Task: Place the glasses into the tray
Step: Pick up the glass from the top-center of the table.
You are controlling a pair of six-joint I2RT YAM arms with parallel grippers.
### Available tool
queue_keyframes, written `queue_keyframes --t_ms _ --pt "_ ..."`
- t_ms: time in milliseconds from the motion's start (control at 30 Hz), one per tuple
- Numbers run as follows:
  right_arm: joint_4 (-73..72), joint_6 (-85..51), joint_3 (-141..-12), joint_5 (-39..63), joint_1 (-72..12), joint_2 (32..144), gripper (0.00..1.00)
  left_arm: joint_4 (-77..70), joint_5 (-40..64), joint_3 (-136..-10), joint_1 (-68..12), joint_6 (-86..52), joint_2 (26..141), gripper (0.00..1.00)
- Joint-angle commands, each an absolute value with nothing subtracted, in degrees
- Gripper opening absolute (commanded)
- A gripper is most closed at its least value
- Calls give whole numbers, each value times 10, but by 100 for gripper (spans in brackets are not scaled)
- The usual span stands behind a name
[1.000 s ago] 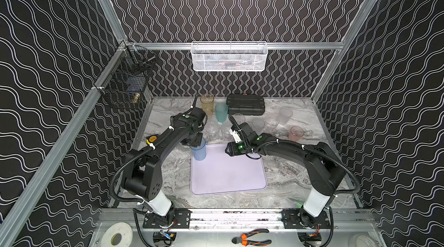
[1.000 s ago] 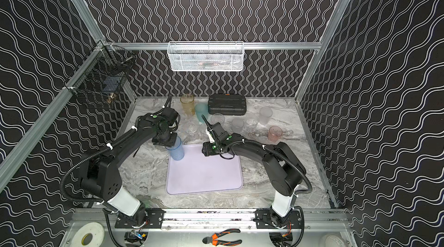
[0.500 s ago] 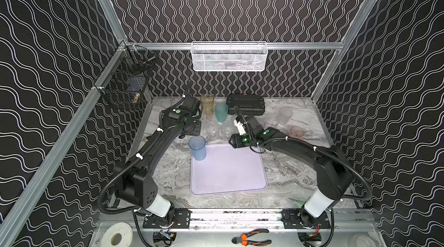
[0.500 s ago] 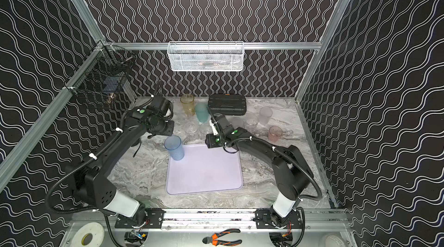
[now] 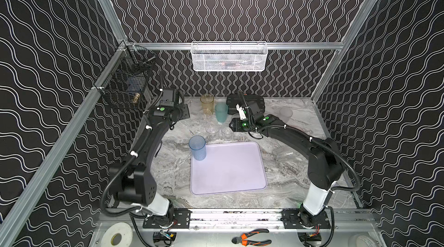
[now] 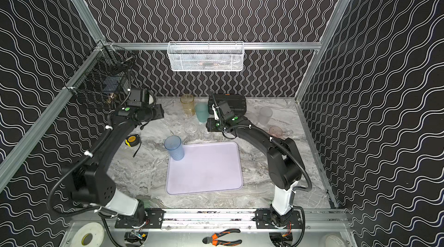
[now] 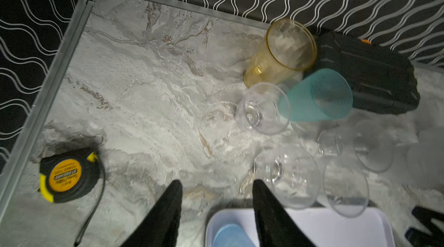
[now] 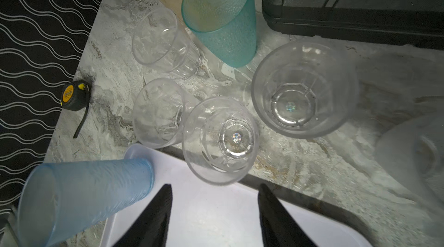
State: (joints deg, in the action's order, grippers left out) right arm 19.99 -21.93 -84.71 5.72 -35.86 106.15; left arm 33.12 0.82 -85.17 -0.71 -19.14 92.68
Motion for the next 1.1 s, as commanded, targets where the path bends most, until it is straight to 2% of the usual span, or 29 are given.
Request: queue_keyframes --t_ms 0,200,433,867,1067 --pt "184 -235 -860 68 -359 1079 59 246 103 -906 -2 -231 997 52" --pt "179 -232 -844 73 -360 1081 59 281 134 -1079 -16 -192 1170 53" --pt "168 -232 -806 80 -360 1070 59 317 96 -1180 -33 -119 1275 55" --pt "177 -229 -803 83 -368 1077 59 298 43 -1243 -50 -119 1352 52" --pt "179 -226 -801 78 -369 1074 59 313 14 -1269 -64 -97 1369 43"
